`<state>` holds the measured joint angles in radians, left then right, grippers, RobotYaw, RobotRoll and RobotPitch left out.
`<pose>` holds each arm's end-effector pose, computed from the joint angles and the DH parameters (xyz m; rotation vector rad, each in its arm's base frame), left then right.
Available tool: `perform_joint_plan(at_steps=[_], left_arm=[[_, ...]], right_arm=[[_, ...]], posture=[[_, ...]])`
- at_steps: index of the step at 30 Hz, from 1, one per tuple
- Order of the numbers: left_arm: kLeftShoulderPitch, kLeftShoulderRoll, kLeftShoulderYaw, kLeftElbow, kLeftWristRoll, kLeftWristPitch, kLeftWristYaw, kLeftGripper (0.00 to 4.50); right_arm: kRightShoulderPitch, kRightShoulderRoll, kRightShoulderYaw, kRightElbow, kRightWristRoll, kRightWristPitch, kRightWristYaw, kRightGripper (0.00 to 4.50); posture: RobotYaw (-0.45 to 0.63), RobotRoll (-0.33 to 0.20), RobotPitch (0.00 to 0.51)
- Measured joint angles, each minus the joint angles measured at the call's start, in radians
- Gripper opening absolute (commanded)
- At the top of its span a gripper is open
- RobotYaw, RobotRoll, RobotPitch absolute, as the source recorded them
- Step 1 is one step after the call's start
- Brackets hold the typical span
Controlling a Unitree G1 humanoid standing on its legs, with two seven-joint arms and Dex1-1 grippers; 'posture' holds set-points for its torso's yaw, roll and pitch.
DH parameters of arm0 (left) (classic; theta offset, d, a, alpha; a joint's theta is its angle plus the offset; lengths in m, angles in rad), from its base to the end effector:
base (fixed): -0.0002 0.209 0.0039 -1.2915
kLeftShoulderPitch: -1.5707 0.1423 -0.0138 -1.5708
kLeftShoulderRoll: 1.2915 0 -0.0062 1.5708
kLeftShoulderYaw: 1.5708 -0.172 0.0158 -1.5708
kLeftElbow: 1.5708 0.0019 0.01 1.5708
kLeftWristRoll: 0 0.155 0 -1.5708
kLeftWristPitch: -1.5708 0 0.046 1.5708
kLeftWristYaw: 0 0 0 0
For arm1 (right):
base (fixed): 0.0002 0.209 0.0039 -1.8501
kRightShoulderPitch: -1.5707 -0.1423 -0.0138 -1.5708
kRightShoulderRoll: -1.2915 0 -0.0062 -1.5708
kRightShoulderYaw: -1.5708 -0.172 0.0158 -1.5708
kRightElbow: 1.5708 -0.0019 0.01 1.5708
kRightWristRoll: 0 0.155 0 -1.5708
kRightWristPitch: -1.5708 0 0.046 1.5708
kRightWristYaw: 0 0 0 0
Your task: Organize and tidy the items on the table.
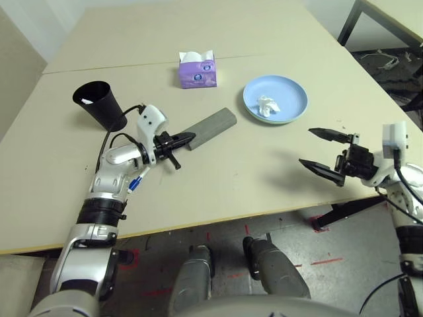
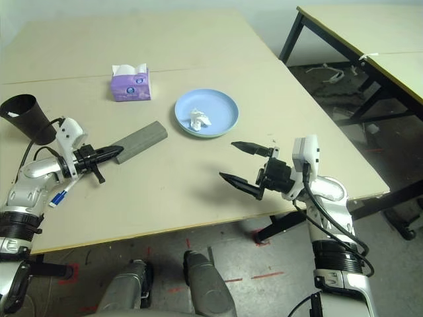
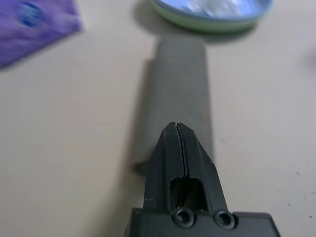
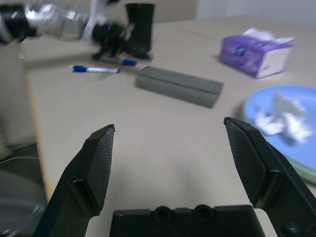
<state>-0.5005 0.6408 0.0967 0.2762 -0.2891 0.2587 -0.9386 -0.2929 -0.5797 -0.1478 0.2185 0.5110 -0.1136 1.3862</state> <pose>0.2937 0.2730 0.1721 0.2598 0.0901 -0.7480 0.2640 -0.2773 0.1393 -0.2198 -0.2117 1.2139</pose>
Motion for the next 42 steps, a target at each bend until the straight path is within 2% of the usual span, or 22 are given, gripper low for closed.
perform_joint_plan(at_steps=[3,9,11,12,15,17,23,24,34,40,42], left_arm=[[0.009,0.103,0.036,-0.125,-0.035,0.135,-0.001,0.02],[0.172,0.349,0.049,-0.359,-0.079,0.427,-0.053,0.02],[0.23,0.422,0.053,-0.419,-0.103,0.508,-0.079,0.41],[0.287,0.481,0.061,-0.466,-0.115,0.549,-0.103,0.62],[0.408,0.598,0.079,-0.548,-0.134,0.62,-0.16,1.54],[0.46,0.639,0.088,-0.581,-0.137,0.645,-0.176,2.18],[0.477,0.652,0.094,-0.607,-0.137,0.664,-0.153,4.26],[0.471,0.645,0.092,-0.607,-0.137,0.665,-0.147,4.49],[0.303,0.51,-0.034,-0.537,-0.098,0.634,-0.055,4.49],[0.28,0.45,-0.087,-0.501,-0.067,0.619,-0.017,4.49],[0.281,0.439,-0.088,-0.492,-0.067,0.618,-0.013,4.1]], right_arm=[[-0.008,-0.004,0.025,0.01,0.0,0.001,0.06,4.5],[-0.048,-0.012,0.083,0.023,-0.002,-0.012,0.164,4.5],[-0.063,-0.008,0.096,0.026,-0.003,-0.018,0.18,4.5],[-0.077,-0.002,0.105,0.03,-0.004,-0.018,0.185,4.5],[-0.089,0.01,0.122,0.031,-0.004,-0.018,0.192,4.5],[-0.092,0.019,0.131,0.031,-0.004,-0.017,0.196,4.5],[-0.111,0.036,0.14,0.028,-0.004,-0.018,0.199,4.5],[-0.114,0.036,0.146,0.027,-0.004,-0.021,0.202,4.5],[-0.151,0.016,0.199,0.01,-0.002,-0.034,0.218,4.5],[-0.156,0.012,0.202,0.01,-0.002,-0.033,0.218,4.5],[-0.155,0.011,0.202,0.004,-0.002,-0.03,0.218,4.5]], posture=[[-0.14,0.0,0.182],[-0.11,0.0,0.188],[-0.1,0.0,0.188],[-0.1,0.0,0.188],[-0.09,0.0,0.186],[-0.08,0.0,0.185],[-0.09,0.0,0.186],[-0.09,0.0,0.186],[-0.11,0.0,0.183],[-0.11,0.0,0.183],[-0.11,0.0,0.183]])
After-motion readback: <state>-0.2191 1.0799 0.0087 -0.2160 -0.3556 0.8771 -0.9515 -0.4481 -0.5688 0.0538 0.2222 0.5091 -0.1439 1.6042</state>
